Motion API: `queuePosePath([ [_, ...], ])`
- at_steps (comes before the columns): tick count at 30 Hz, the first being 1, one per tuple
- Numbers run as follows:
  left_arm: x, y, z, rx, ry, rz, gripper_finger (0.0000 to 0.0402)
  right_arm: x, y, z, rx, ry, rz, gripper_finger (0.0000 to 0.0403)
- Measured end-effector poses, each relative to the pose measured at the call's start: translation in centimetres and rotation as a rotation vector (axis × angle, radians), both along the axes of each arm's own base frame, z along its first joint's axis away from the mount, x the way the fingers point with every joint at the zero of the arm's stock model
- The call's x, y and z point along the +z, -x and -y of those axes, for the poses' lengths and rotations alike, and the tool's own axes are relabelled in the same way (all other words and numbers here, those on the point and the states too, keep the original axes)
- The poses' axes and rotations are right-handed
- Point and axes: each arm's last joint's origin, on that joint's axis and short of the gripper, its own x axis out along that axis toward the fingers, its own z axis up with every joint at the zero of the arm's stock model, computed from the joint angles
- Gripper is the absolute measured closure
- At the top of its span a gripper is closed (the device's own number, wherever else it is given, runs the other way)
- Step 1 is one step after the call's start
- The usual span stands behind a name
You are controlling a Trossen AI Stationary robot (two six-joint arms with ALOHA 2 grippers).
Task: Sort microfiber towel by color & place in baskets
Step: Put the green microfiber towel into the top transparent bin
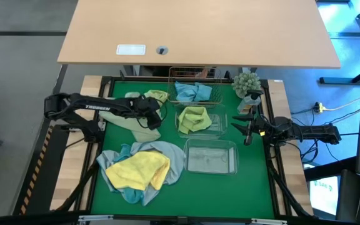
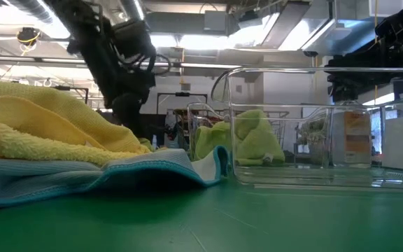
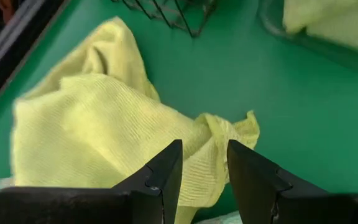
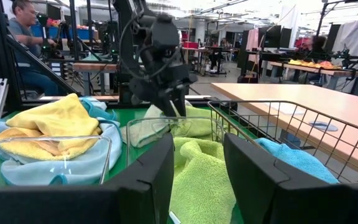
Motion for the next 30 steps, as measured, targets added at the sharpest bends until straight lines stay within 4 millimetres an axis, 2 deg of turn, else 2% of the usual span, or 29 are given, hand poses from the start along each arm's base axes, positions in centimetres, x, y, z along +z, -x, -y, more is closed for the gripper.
queuePosePath([
  [12, -4.6, -0.3, -1.1, -0.005, 0.004, -0.122, 0.0281, 0.0, 0.0, 0.0, 0.000, 0.000, 0.001, 0.0260],
  [17, -5.5, -0.4, -1.5, 0.009, 0.050, -0.127, 0.0289, 0.0, 0.0, 0.0, 0.000, 0.000, 0.002, 0.0260],
  [20, -5.5, -0.5, -1.6, 0.023, 0.064, -0.116, 0.0317, 0.1, 0.0, 0.0, 0.000, -0.001, 0.006, 0.0260],
  [25, -4.3, -0.9, -1.5, 0.018, 0.064, -0.080, 0.0389, 0.9, 0.1, -0.1, 0.030, -0.014, 0.100, 0.0260],
  [30, -1.3, -1.8, -1.3, -0.023, 0.071, 0.035, 0.0396, 1.9, 0.3, -0.1, 0.056, -0.074, 0.190, 0.0260],
])
